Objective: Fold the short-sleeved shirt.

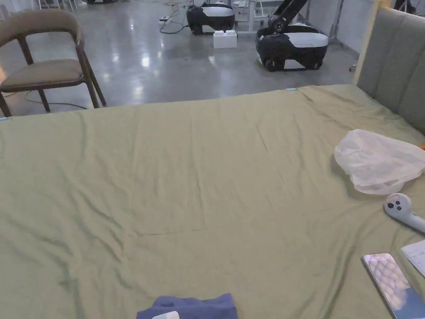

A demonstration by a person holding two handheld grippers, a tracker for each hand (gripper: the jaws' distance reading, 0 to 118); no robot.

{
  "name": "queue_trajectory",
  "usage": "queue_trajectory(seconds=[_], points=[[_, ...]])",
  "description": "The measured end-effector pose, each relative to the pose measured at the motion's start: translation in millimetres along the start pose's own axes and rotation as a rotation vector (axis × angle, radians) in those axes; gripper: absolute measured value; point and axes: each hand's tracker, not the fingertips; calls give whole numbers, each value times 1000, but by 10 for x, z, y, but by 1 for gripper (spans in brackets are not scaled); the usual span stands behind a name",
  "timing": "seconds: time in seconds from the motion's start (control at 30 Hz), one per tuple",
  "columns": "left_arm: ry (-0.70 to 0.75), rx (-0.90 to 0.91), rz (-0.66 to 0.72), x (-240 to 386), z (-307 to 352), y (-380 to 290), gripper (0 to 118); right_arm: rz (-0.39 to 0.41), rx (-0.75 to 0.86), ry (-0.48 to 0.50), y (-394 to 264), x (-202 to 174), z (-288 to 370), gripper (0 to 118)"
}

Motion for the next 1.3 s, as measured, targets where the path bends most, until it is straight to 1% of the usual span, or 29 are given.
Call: queue_trajectory(seconds=[0.03,0.07,0.1,0.17,0.23,0.27,0.3,0.33,0.4,0.47,0.5,0.53,0.57,0.63,0.67,0.7,0.73,0.77,0.83,0.87,0.93,1.0,1.03,1.1,1.13,1.17,1.2,1.27,1.3], points=[[-15,31,-8,-11,151,18,48,23,-15,30,33,-61,-81,0],[-37,69,-10,-37,332,29,76,54,-30,69,75,-138,-193,0],[-31,116,-1,-83,509,37,85,83,-49,108,119,-227,-320,0],[6,174,25,-209,812,13,87,146,-94,171,199,-427,-596,0],[39,227,62,-398,1027,-32,87,232,-111,200,252,-615,-863,0],[34,242,95,-516,1098,-69,88,282,-113,192,274,-710,-993,0],[18,265,154,-641,1160,-111,90,307,-135,141,292,-791,-1140,0],[1,276,193,-713,1199,-135,91,314,-164,125,299,-822,-1254,0],[-14,293,268,-883,1237,-173,99,316,-290,114,252,-824,-1557,0],[-2,283,261,-983,1220,-157,102,367,-448,18,80,-777,-1835,0],[1,279,263,-1020,1192,-138,103,387,-412,40,10,-753,-1863,0],[2,260,262,-1037,1131,-115,103,376,-326,49,31,-771,-1783,0],[-6,240,260,-1070,1061,-91,103,337,-350,32,68,-800,-1730,0],[-60,169,259,-1139,875,-69,102,341,-353,25,49,-812,-1716,0],[-59,143,270,-1182,749,-67,99,353,-353,23,37,-809,-1748,0],[-49,111,285,-1210,641,-65,88,354,-353,24,38,-799,-1758,0],[-47,80,279,-1215,565,-61,66,346,-351,27,43,-793,-1728,0],[-45,51,273,-1198,490,-68,40,334,-349,32,46,-772,-1722,0],[-19,103,242,-1161,392,-43,36,310,-345,39,33,-730,-1740,0],[-14,100,245,-1181,391,-12,32,287,-341,46,27,-698,-1737,0],[-9,79,257,-1196,434,-16,31,247,-340,54,37,-671,-1726,0],[-7,86,248,-1172,495,-18,28,236,-340,75,78,-651,-1673,0],[-13,109,269,-1176,549,-3,27,221,-325,106,105,-638,-1616,0],[-126,190,419,-1230,787,24,26,181,-215,172,160,-626,-1362,0],[-137,258,409,-1256,967,46,26,176,-193,190,203,-646,-1235,0],[-94,308,355,-1324,1231,107,26,171,-183,214,235,-635,-1123,0],[-44,329,322,-1404,1479,169,26,168,-188,215,246,-613,-1065,0],[61,372,289,-1675,1989,321,26,153,-179,212,252,-563,-973,0],[142,389,271,-1863,2272,414,26,135,-186,207,243,-514,-955,0]])
